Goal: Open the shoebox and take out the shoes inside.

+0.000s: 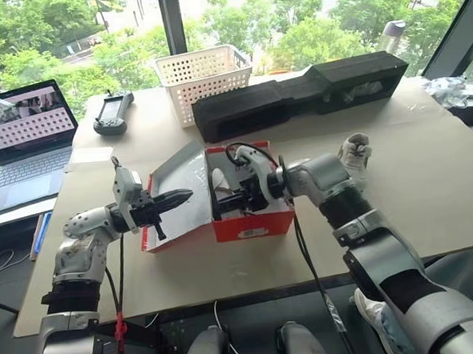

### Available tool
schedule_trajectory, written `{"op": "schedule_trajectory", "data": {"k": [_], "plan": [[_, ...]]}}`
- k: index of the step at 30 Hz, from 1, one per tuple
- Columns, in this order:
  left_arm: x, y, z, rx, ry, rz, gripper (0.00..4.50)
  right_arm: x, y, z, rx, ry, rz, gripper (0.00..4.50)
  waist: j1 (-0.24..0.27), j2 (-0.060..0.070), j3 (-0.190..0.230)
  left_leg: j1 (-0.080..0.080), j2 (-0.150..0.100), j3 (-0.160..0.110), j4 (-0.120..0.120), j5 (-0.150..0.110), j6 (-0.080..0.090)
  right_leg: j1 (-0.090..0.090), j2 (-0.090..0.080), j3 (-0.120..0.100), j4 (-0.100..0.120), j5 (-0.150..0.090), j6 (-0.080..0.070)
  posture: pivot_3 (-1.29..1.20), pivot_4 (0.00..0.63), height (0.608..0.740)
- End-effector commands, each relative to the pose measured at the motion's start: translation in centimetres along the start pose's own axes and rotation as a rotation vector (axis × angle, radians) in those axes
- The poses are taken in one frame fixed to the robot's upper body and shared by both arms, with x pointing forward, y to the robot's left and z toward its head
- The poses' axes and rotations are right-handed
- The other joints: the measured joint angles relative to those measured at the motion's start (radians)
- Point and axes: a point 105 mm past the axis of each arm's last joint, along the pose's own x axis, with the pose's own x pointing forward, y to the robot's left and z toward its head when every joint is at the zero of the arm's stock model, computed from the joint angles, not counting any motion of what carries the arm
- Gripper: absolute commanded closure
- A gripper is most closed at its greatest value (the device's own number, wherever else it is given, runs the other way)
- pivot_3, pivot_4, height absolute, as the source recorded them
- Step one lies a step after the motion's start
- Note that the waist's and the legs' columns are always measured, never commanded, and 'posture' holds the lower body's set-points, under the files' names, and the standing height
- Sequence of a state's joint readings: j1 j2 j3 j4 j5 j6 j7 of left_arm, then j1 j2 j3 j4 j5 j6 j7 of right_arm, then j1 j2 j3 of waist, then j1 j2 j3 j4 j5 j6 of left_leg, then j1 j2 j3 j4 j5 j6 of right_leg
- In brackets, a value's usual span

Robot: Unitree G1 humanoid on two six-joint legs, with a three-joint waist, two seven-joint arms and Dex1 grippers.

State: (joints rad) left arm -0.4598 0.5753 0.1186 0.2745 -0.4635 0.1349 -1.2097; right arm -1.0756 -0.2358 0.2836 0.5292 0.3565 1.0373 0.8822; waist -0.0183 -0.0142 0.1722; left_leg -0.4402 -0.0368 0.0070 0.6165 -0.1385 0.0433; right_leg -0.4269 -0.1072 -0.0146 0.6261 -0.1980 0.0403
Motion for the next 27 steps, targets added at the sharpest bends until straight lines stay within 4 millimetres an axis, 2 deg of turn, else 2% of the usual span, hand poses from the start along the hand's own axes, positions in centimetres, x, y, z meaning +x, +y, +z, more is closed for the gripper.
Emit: {"op": "schedule_trajectory", "data": {"k": [1, 7, 16, 21, 24, 27], "plan": [[0.1, 0.1, 0.9, 0.049, -0.004, -0.006, 4.50, -1.3, -0.4, 1.0, 0.025, -0.041, -0.041, 2.99, 0.001, 0.000, 0.000, 0.000, 0.000, 0.000, 0.000, 0.000, 0.000, 0.000, 0.000, 0.000, 0.000, 0.000, 0.000, 0.00, 0.150, 0.737], [0.2, 0.2, 1.0, 0.053, -0.002, -0.007, 4.50, -4.4, 0.8, 3.5, 0.011, -0.134, -0.024, 2.99, 0.003, 0.000, 0.000, -0.004, 0.000, 0.000, 0.000, 0.000, 0.000, -0.004, 0.000, 0.000, 0.000, 0.000, 0.000, 0.00, 0.150, 0.737], [0.3, 0.2, 0.8, 0.054, 0.004, -0.011, 4.50, -8.4, 1.8, 6.3, -0.003, -0.266, -0.060, 2.99, 0.000, 0.000, 0.000, -0.010, 0.000, 0.000, 0.000, 0.004, 0.007, -0.010, 0.000, 0.001, 0.002, 0.001, -0.001, 0.00, 0.150, 0.737], [0.3, 0.3, 0.8, 0.056, 0.005, -0.011, 4.50, -12.8, 1.8, 10.0, -0.008, -0.456, -0.123, 2.99, 0.003, 0.000, 0.000, -0.012, 0.000, 0.001, 0.000, 0.004, 0.007, -0.011, -0.001, 0.001, 0.002, 0.001, -0.001, 0.00, 0.150, 0.737], [0.2, 0.3, 0.7, 0.054, 0.007, -0.013, 4.50, -16.8, -0.1, 11.6, -0.009, -0.582, -0.274, 2.99, 0.004, 0.000, 0.000, -0.012, 0.000, 0.001, 0.000, 0.004, 0.007, -0.012, -0.001, 0.000, 0.001, 0.001, -0.001, 0.00, 0.150, 0.737], [0.3, 0.2, 0.6, 0.053, 0.008, -0.016, 4.50, -21.8, -4.6, 11.4, -0.039, -0.631, -0.660, 2.99, 0.009, 0.000, 0.000, -0.013, 0.000, 0.001, 0.000, 0.004, 0.007, -0.012, -0.001, 0.000, 0.001, 0.001, -0.001, 0.00, 0.150, 0.737]]}}
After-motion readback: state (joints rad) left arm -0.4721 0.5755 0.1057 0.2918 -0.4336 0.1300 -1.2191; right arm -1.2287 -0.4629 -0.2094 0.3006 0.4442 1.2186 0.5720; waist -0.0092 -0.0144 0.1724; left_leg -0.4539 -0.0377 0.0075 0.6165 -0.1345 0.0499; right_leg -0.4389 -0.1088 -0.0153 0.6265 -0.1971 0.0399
